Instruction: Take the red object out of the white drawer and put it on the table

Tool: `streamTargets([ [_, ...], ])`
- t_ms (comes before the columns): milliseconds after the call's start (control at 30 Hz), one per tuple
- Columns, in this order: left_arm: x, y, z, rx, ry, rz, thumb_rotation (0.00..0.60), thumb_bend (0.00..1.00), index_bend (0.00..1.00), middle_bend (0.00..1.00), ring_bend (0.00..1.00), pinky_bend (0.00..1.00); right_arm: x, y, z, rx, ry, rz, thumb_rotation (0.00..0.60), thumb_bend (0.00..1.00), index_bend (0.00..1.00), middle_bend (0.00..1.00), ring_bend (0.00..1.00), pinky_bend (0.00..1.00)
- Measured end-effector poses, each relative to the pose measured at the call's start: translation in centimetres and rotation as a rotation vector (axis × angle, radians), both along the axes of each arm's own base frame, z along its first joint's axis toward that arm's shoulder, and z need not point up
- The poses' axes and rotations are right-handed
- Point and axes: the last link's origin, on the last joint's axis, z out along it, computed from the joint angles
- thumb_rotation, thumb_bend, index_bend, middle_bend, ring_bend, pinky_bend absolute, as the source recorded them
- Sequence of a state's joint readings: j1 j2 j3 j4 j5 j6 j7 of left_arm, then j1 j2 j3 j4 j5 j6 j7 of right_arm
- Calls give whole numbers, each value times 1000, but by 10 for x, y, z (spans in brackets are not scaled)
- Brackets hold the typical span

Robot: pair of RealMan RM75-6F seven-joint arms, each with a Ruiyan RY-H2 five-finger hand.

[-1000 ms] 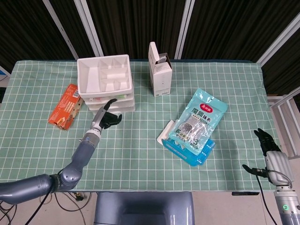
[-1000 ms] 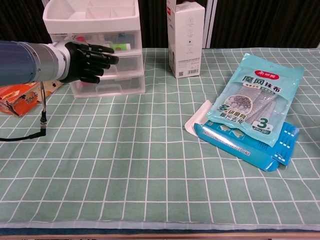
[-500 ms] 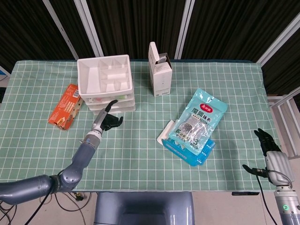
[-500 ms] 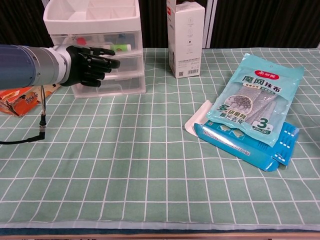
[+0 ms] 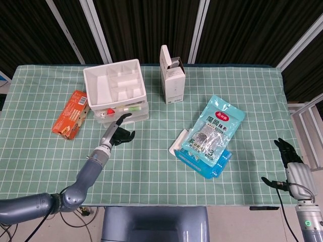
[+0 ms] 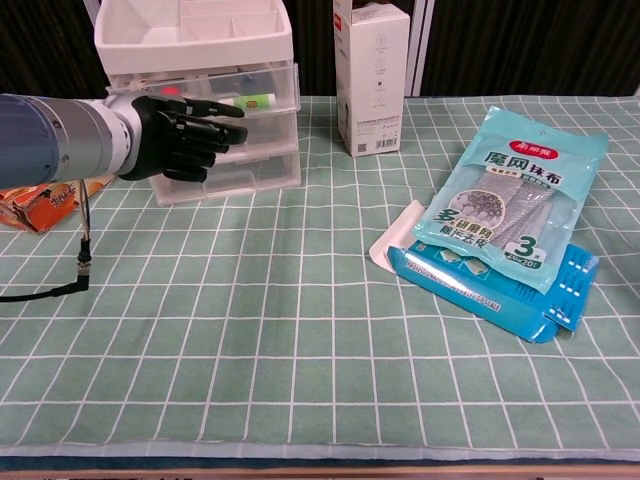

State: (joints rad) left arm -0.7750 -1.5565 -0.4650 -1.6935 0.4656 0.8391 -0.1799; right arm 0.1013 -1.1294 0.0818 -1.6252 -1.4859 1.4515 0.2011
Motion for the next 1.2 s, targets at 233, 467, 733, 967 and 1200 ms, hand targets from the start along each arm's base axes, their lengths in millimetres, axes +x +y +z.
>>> streamTargets([
  [233, -6, -13, 0, -11, 13, -12, 600, 456, 120, 992, 1000, 1000, 0, 0, 0, -2, -1, 0, 600, 40, 0, 0, 0, 216],
  [467, -10, -28, 5, -5, 77, -92, 600, 456, 120, 986, 1000, 1000, 0, 0, 1, -2, -1, -1, 600, 41, 0, 0, 0, 216],
  [733, -9, -39, 30, 145, 355, -330, 600, 453, 120, 987, 1000, 1000, 0, 1, 0, 0, -1, 1, 600, 40, 0, 0, 0, 216],
  [967, -3, -36, 58, 305, 583, -387, 600, 451, 141, 990, 1000, 1000, 0, 1, 0, 1, -2, 0, 600, 41, 0, 0, 0, 216],
  [1200, -6, -26, 70, 314, 703, -321, 600, 450, 167, 991, 1000, 1000, 0, 1, 0, 2, -3, -1, 600, 41, 0, 0, 0, 216],
])
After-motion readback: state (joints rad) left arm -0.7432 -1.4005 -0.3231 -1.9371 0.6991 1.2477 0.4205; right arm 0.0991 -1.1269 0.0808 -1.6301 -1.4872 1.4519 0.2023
